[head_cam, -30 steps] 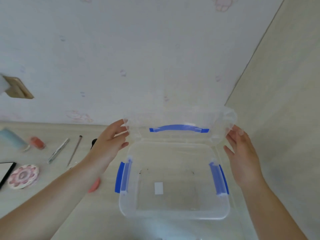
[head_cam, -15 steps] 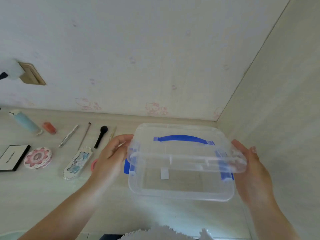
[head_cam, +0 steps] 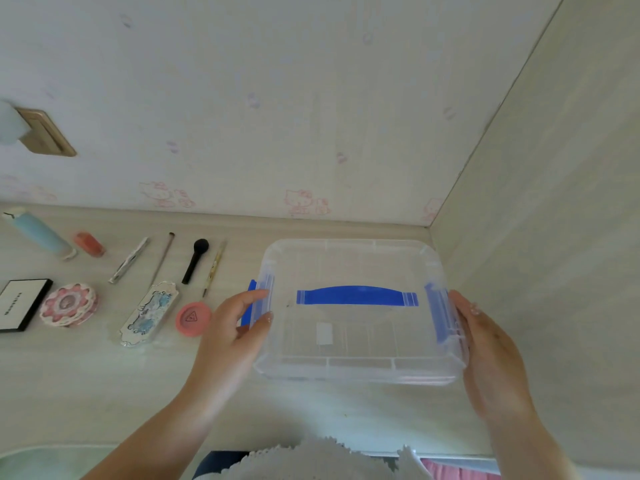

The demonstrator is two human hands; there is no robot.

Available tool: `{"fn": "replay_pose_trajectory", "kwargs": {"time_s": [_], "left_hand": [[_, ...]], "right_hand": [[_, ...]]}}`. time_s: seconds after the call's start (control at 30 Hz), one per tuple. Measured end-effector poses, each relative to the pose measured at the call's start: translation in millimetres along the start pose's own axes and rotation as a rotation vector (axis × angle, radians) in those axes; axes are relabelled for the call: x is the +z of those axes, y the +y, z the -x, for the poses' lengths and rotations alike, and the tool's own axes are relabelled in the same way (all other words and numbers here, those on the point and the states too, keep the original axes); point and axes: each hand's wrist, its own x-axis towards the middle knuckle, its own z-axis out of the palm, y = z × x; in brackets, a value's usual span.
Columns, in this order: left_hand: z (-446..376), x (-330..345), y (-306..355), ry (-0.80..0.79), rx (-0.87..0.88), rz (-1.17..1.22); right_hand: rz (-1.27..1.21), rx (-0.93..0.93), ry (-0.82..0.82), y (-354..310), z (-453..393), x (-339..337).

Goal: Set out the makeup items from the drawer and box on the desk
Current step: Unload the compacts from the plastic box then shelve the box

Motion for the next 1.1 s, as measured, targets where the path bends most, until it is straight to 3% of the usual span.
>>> {"fn": "replay_pose_trajectory", "kwargs": {"time_s": [0.2,0.43,0.5,0.6,0.67,0.77,0.9,1.1], "left_hand": [[-6.6,4.1,-6.5,0.030,0.061,-0.125],[-12.1,5.4,-13.2,0.089,0.117,-0.271],[-16.4,7.5,-14.0,0.076,-0.001,-0.208],[-20.6,8.5,-18.0,-0.011,-0.344,0.027],[-20.7,8.4,-20.1,-0.092,-0.434,0.106],[-18.7,8.8,-21.0,-0.042,-0.318,0.088],[-16.3,11.4,-15.3,0.099,-0.228,0.072],[-16.0,12.9,-15.2,0.008,-0.169,0.040]], "right_hand": [[0.037,-0.010,0.003,5.1,-3.8,-1.3],[0.405,-0.249,0.018,24.8,-5.1,-5.0],[0.389,-0.210,0.049,27.6,-10.2,-7.1],[0.203,0.111,-0.006,32.3,-19.4,-10.0],[0.141,0.243,-0.091,38.1,-22.6,-12.7],[0.264,0.154,-0.024,39.9,-21.8,-13.2],[0.228,0.039,0.044,34.5,-20.2,-10.0],[0.349,0.060,-0.077,27.0,-26.7,-6.4]]}}
